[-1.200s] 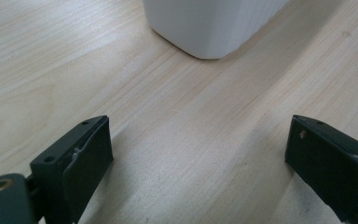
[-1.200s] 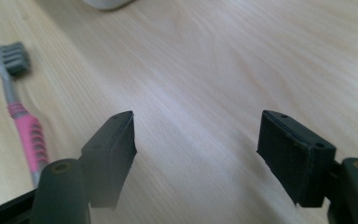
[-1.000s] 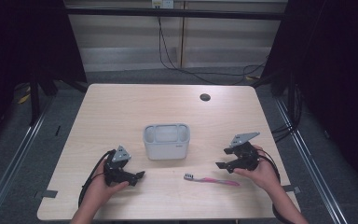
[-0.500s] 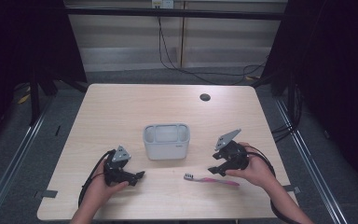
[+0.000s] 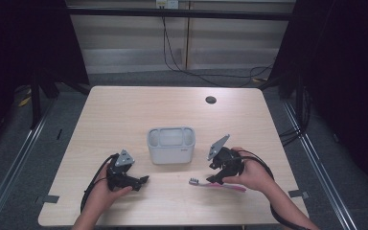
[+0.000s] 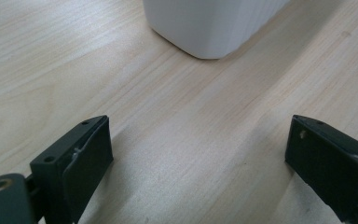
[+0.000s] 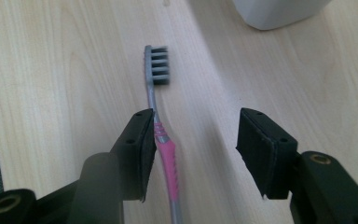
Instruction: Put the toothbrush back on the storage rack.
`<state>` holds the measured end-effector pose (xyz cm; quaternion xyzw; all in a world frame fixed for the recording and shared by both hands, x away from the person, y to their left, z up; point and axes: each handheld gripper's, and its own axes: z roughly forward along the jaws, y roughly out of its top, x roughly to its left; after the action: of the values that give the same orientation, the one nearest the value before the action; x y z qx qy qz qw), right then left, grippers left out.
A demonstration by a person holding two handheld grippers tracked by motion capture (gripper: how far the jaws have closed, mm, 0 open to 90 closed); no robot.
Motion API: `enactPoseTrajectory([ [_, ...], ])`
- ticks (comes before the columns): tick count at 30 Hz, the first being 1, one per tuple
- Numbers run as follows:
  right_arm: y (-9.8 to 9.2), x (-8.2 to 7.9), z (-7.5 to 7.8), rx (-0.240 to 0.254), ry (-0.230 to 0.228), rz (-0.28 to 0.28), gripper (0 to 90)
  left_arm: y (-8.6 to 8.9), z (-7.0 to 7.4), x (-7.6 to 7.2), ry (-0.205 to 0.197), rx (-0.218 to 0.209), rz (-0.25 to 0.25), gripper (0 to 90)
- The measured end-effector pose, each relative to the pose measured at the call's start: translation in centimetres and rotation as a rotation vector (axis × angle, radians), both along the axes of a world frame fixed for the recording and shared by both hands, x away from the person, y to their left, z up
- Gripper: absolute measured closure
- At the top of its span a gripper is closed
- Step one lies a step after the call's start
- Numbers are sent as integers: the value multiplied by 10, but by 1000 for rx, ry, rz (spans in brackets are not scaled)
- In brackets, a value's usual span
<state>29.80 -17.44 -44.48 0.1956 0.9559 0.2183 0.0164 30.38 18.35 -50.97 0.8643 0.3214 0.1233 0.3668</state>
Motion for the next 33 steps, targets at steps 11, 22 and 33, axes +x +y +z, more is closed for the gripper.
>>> enactPoseTrajectory([
  [11, 19, -3, 0, -73, 60, 42, 534, 0, 0, 0, 0, 9, -7, 69],
  [22, 29, -3, -1, -111, 68, 73, 577, 0, 0, 0, 0, -1, 0, 68],
  [33, 39, -5, -4, -132, 75, 108, 610, 0, 0, 0, 0, 8, -8, 69],
])
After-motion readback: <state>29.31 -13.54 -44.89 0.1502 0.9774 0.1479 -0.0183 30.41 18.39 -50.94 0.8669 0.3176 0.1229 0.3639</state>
